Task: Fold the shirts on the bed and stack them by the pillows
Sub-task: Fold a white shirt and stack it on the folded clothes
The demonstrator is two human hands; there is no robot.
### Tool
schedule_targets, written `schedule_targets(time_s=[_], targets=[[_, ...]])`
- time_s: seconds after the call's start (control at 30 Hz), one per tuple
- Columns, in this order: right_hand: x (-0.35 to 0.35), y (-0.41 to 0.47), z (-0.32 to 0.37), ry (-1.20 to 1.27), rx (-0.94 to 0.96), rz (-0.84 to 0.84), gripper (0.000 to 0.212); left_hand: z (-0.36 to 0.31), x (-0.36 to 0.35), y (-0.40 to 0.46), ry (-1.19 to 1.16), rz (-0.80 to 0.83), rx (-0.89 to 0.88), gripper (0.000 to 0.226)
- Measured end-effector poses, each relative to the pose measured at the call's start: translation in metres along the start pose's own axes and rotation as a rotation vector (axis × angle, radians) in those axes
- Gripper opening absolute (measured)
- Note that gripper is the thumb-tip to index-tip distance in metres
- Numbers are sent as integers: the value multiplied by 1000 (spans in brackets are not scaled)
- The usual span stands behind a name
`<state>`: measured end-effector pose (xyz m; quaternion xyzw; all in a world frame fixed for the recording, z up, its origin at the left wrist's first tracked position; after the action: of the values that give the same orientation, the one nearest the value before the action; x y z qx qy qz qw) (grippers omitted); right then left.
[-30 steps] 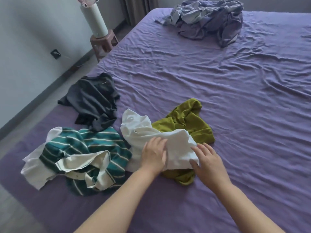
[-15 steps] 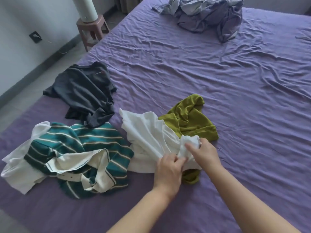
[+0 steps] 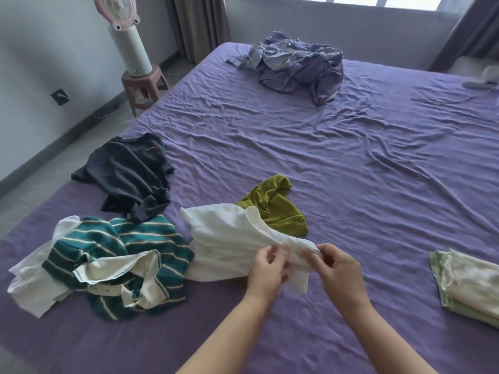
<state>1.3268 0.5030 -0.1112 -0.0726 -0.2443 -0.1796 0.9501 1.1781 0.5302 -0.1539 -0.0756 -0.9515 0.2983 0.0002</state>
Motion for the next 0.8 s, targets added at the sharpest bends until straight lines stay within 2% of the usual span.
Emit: schedule_targets(time_s=[0.07, 0.17, 0.23, 0.3, 0.37, 0.43, 0.53, 0.63, 0.67, 0.77, 0.8], targets=[[17, -18, 30, -39, 87, 31, 22, -27, -26, -19, -106, 77, 4, 32], [54, -40, 70, -75, 181, 114, 28, -76, -48, -56, -82, 88, -94, 5], [93, -47, 91, -90, 200, 126, 27, -110, -60, -83, 6, 118, -175, 18], [138, -48, 110, -132, 242, 81, 15, -144, -72, -112, 72, 171, -249, 27], [183, -47, 128, -143, 312, 16, 7, -181, -82, -143, 151, 208, -315, 25], [223, -46, 145, -183, 378, -37, 20, -219, -95, -176, 264, 266, -432, 9], [262, -46, 161, -361, 485, 13, 50, -263, -119, -224, 496, 350, -586, 31], [289, -51, 161, -499, 484, 140, 69, -293, -141, -262, 641, 343, -693, 24], [300, -55, 159, -482, 467, 162, 66, -301, -148, -272, 675, 339, -727, 17], [336, -69, 159, -307, 386, 181, 18, -321, -169, -301, 785, 341, -825, 5], [350, -74, 160, -247, 352, 175, 14, -326, -176, -309, 831, 341, -853, 6]])
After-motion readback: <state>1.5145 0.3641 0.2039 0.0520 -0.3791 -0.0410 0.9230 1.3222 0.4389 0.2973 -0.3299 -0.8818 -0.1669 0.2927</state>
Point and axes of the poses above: each hand's wrist, its own y-axis towards the middle knuckle, its own x-axis out of the back of the hand, z = x × y, the point moved 7 cm from there along y, towards the middle knuckle, and after that the axes turned 3 degrees about y, right-handed, at the moved point
